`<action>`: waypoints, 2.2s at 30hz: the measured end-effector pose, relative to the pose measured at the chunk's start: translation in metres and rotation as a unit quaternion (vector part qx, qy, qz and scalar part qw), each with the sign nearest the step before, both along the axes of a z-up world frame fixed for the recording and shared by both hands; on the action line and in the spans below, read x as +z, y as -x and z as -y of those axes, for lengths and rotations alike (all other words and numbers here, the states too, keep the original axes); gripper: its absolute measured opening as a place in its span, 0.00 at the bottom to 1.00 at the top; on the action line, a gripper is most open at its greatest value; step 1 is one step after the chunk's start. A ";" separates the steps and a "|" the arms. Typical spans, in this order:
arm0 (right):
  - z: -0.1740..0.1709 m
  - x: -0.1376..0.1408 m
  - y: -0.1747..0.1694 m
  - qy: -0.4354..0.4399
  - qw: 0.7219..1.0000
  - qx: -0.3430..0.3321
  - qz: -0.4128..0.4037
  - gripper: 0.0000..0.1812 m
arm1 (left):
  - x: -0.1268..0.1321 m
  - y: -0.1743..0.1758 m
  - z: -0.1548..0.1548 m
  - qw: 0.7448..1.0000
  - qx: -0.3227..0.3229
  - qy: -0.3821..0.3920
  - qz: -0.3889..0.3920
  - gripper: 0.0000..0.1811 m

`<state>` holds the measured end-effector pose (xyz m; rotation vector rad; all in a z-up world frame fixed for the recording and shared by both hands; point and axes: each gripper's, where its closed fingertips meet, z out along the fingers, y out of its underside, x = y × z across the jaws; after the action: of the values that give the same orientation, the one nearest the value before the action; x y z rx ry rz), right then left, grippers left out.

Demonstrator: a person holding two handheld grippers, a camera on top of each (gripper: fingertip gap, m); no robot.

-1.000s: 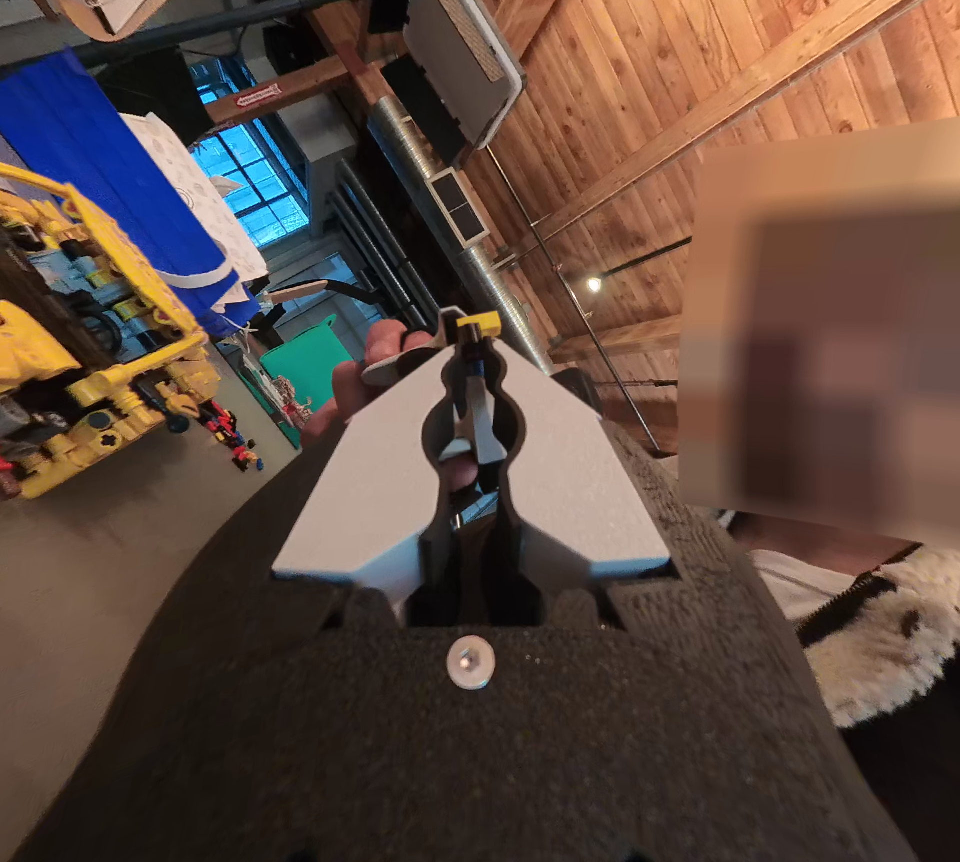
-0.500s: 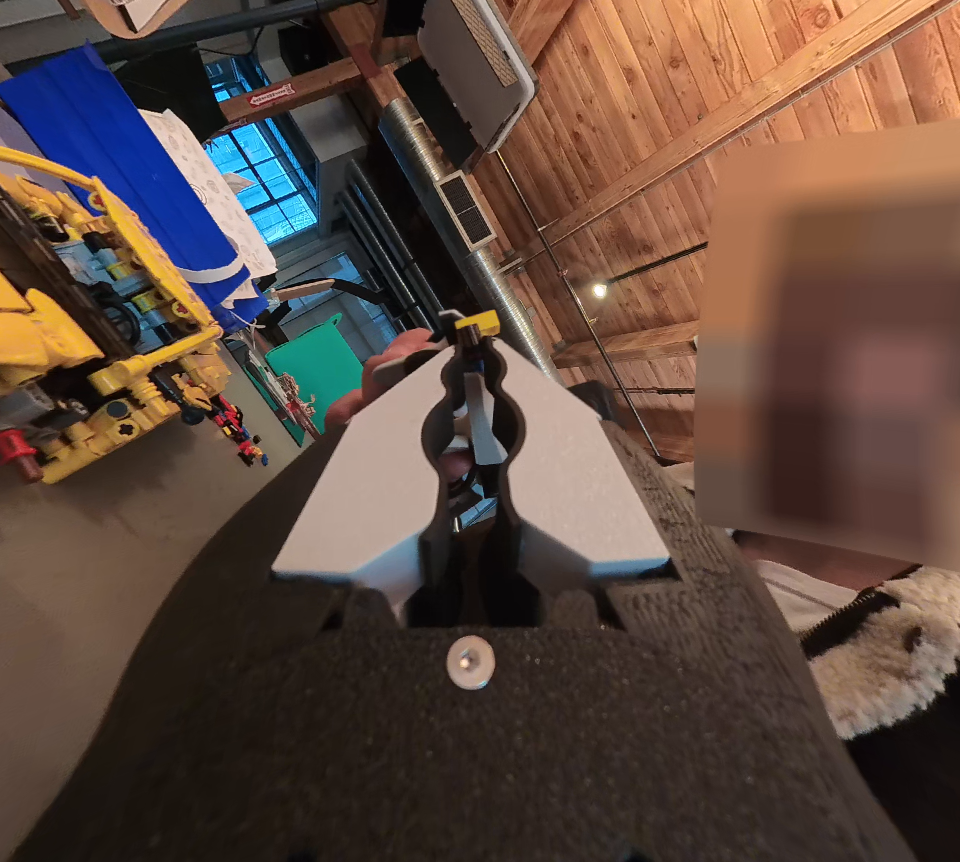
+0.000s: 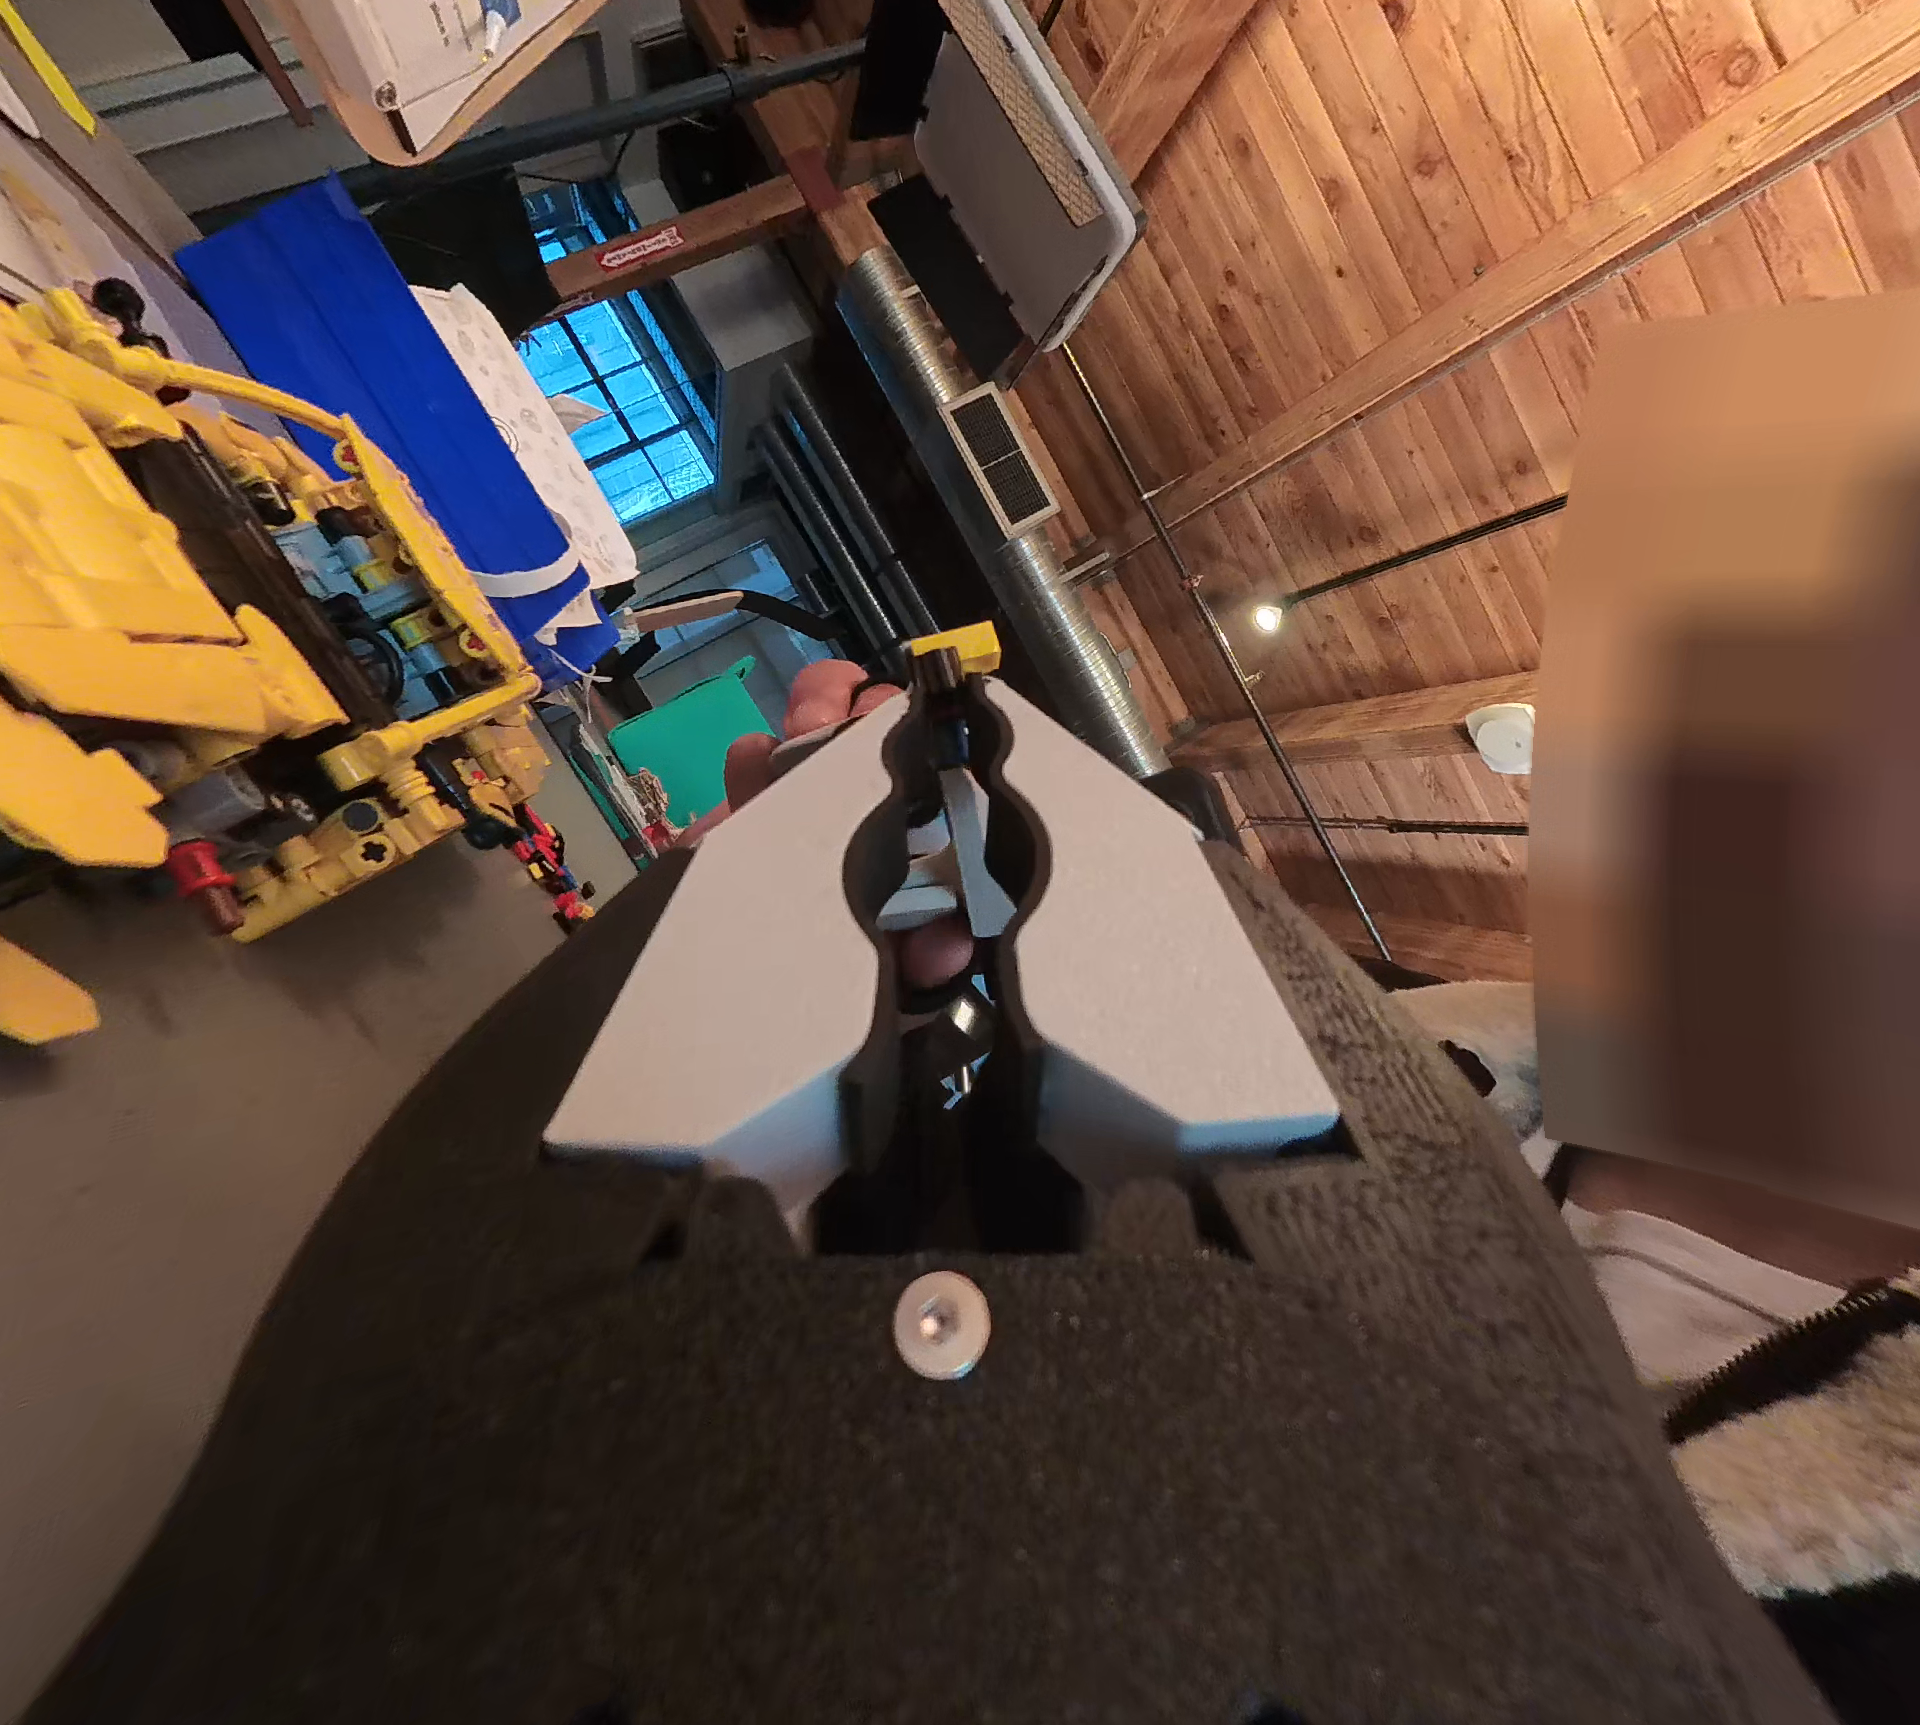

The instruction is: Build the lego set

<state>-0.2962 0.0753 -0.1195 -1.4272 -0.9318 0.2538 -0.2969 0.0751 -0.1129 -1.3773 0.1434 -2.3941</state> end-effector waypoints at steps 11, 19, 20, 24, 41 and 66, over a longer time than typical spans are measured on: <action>0.022 0.022 0.005 0.102 0.979 0.114 -0.134 0.17 | 0.007 0.002 0.007 0.999 -0.011 -0.045 -0.013 0.03; 0.033 0.008 0.010 0.259 0.929 0.196 -0.178 0.16 | 0.010 -0.009 0.038 0.974 -0.039 -0.207 -0.089 0.03; 0.036 0.009 0.011 0.264 0.924 0.209 -0.179 0.15 | 0.013 -0.010 0.044 0.970 -0.040 -0.226 -0.086 0.04; 0.039 0.010 0.011 0.250 0.930 0.212 -0.168 0.13 | 0.015 -0.010 0.047 0.965 -0.034 -0.247 -0.085 0.03; 0.005 0.001 -0.017 0.172 0.974 0.089 -0.117 0.09 | 0.008 0.000 0.010 0.983 0.019 -0.161 -0.089 0.04; 0.053 -0.098 -0.119 0.360 0.933 -0.017 0.003 0.14 | -0.024 -0.084 -0.161 0.752 0.069 -0.345 -0.557 0.14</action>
<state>-0.1776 0.0222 -0.2176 -2.1121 -0.8514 0.6091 -0.2126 0.2361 -0.1374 -2.0332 1.0467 -0.8774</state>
